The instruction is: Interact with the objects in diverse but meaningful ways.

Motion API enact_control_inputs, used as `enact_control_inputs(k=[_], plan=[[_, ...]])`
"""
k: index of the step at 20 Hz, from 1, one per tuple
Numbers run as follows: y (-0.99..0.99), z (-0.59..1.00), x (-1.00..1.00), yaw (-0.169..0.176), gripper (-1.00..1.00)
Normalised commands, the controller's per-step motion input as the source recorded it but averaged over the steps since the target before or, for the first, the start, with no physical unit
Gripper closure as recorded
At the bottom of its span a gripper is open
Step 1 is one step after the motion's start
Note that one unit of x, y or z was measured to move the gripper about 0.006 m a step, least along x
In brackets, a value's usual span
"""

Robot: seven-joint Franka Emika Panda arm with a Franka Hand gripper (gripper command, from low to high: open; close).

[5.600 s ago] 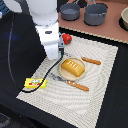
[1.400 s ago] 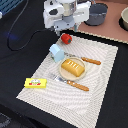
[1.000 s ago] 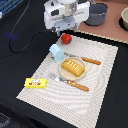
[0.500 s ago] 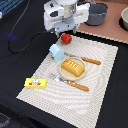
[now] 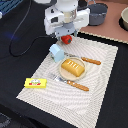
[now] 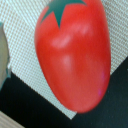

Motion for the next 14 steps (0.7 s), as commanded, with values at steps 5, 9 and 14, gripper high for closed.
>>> enact_control_inputs(k=[5,9,14], plan=[[0.44,-0.22,0.11,0.028,-1.0],[0.42,-0.24,0.0,0.043,-1.0],[0.13,-0.21,-0.02,0.004,-1.0]])
